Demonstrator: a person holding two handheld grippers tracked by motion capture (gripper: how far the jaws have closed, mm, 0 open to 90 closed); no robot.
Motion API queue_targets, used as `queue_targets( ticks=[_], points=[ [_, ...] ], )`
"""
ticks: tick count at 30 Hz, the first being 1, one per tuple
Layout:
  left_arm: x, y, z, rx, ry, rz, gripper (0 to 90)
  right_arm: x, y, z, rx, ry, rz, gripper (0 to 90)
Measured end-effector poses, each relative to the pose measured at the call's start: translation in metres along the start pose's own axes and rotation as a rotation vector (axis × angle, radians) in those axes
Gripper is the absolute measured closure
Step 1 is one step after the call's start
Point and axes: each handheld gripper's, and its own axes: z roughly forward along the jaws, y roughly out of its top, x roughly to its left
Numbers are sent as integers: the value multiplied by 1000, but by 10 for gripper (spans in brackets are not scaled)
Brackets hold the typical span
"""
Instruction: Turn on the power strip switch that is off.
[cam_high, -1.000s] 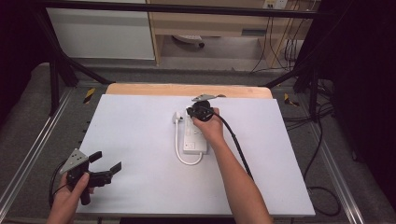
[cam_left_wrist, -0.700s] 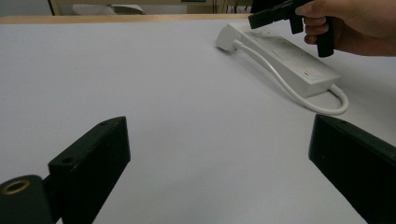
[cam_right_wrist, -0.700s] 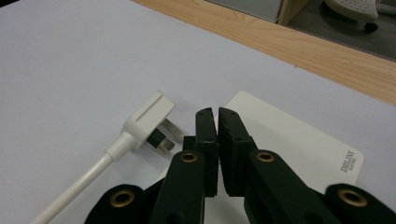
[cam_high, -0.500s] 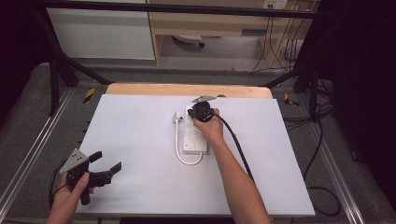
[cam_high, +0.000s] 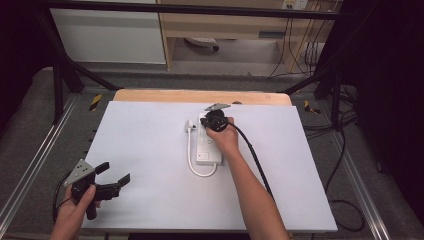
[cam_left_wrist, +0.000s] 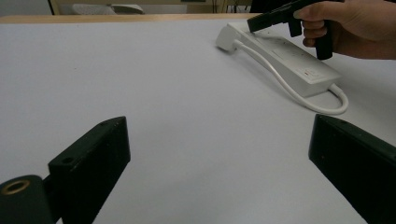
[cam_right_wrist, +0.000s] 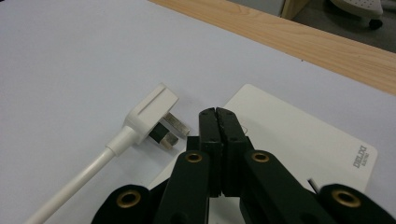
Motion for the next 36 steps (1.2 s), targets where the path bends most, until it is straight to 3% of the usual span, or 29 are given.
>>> queue_targets(
  ticks=[36],
  points=[
    [-1, 0, 0, 2, 0, 6, 54, 1, -3, 1, 8, -1, -3, 900]
  ],
)
